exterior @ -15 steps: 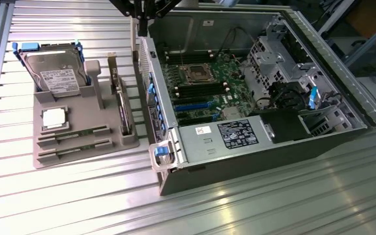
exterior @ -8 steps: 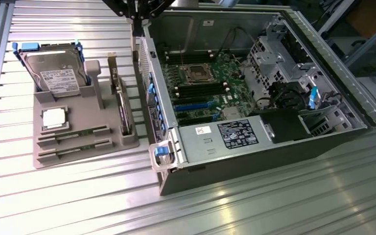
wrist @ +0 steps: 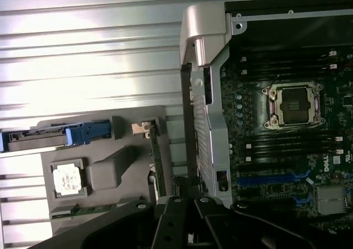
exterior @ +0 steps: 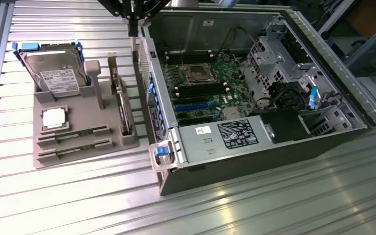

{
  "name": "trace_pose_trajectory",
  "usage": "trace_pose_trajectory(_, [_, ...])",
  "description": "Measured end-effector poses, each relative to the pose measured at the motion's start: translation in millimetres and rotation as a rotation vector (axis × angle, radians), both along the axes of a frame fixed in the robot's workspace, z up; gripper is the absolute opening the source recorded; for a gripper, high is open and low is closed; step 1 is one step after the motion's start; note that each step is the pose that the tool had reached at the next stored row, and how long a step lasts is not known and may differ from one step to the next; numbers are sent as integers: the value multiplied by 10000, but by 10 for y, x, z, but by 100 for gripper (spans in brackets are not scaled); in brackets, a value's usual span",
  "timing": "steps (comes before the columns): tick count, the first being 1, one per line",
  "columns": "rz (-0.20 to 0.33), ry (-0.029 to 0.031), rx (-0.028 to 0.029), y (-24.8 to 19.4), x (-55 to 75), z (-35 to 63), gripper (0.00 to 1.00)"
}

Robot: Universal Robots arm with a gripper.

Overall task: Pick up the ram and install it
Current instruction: 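Reach for the ram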

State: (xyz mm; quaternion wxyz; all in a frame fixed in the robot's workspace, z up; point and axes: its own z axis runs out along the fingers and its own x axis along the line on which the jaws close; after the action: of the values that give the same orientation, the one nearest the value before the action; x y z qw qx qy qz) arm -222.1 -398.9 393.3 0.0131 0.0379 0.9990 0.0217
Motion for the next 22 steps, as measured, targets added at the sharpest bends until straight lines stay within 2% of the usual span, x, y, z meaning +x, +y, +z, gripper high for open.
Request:
trace_pose_trajectory(14, [0, 0, 0, 0, -187, 0, 10])
trace_pose_trajectory(22, [0, 0, 0, 0, -336, 0, 10])
